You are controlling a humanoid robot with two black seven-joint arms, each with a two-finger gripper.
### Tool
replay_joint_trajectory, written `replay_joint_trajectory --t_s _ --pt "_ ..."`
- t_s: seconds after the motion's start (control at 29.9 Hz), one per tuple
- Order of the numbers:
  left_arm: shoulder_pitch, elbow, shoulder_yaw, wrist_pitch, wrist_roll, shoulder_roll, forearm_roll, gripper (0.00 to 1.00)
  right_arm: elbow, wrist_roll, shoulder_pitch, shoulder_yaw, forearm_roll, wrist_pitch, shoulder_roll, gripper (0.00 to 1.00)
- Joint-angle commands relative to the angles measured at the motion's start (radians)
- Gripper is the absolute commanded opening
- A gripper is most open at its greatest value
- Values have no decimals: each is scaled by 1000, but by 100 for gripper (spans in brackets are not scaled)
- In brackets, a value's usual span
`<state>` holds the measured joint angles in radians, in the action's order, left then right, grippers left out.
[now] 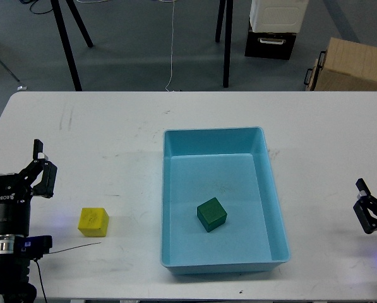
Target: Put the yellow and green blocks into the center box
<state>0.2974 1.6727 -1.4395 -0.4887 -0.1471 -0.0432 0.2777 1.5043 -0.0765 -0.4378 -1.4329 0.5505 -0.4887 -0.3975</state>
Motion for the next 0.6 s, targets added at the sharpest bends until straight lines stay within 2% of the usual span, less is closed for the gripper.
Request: replay_joint_trajectory --t_s 0.0,0.1,0.17,0.23,0.3,0.43,0.57 --pt "-32 -7 -19 0 -45 -3 1 100 19 6 -18 -3 2 0 -64 83" --pt "-60 -37 -57 0 -25 -35 -3 100 54 7 -39 -9 2 0 -87 83" --pt "-79 -76 -79 0 -8 -117 -34 100 76 11 -48 -11 2 0 -101 83" --pt "-121 -135 -97 0 -25 -164 -38 100 83 12 -55 -12 2 0 -122 83" --pt "-161 -175 -114 0 -38 -153 -37 100 86 12 -61 -14 2 0 -150 83" --pt "-185 -172 -180 0 -46 -234 -20 100 88 18 -68 -35 2 0 -158 83" --pt "-274 -168 -187 0 -51 -319 -6 100 85 18 -65 -38 2 0 -143 83"
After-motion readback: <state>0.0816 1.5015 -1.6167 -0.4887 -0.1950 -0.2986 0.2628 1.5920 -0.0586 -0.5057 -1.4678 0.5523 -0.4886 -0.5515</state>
